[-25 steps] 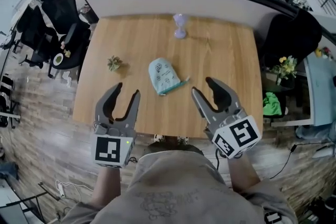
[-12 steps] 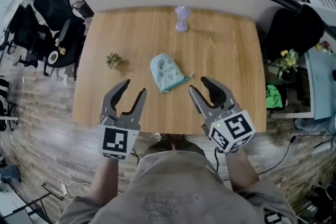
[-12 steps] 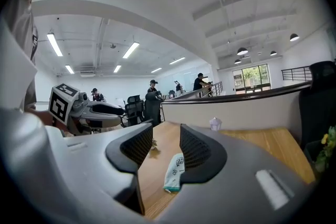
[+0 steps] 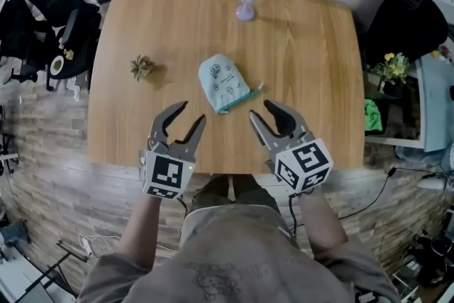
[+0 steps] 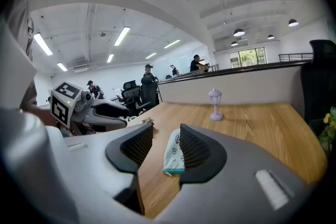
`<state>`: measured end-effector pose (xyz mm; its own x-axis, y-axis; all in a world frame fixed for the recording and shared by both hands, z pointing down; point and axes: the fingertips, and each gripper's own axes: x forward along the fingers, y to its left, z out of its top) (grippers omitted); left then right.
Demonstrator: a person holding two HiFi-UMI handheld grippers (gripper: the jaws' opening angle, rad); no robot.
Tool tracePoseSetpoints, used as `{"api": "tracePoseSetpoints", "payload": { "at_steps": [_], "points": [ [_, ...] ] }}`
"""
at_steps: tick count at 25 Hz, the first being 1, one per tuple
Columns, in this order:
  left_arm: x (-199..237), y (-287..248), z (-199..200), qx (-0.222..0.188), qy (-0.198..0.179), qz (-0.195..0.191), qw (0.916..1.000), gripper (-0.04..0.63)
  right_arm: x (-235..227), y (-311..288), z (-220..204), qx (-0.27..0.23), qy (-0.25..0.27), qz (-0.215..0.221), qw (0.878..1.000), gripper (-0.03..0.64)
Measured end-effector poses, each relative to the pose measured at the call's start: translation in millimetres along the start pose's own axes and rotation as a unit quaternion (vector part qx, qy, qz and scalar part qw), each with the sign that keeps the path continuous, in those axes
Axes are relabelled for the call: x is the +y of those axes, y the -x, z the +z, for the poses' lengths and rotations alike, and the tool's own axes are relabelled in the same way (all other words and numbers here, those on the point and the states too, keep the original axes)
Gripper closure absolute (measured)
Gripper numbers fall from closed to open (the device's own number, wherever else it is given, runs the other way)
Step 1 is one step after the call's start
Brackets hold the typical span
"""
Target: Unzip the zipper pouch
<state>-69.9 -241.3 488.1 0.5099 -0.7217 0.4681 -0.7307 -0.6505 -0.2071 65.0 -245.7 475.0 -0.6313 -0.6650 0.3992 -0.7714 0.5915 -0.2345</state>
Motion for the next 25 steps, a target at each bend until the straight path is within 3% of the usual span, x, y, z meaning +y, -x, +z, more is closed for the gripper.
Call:
{"api": "tracePoseSetpoints", "payload": {
  "at_steps": [6, 12, 15, 17, 21, 25],
  "points": [
    [-18, -48, -60, 0.054, -0.019, -0.052, 0.9970, 0.416, -10, -29, -36, 0.030, -0.027, 0.003, 0.999, 0.445],
    [-33, -88, -123, 0.106, -0.019, -0.092, 0.9899, 0.415, -14, -47, -65, 0.059, -0.037, 0.002, 0.998, 0.446],
    [-41, -106, -149, 0.128, -0.039, -0.112, 0.9847, 0.414, -18, -55, -78, 0.070, -0.045, 0.002, 0.997, 0.445],
    [-47, -117, -161, 0.134, -0.041, -0.127, 0.9820, 0.416, -19, -58, -87, 0.077, -0.051, 0.001, 0.996, 0.445],
    [-58, -137, -170, 0.133, -0.002, -0.156, 0.9788, 0.416, -23, -59, -101, 0.086, -0.075, 0.003, 0.993, 0.446],
    [-64, -147, -182, 0.148, -0.020, -0.173, 0.9735, 0.431, -28, -59, -113, 0.094, -0.092, 0.003, 0.991, 0.446]
  ]
}}
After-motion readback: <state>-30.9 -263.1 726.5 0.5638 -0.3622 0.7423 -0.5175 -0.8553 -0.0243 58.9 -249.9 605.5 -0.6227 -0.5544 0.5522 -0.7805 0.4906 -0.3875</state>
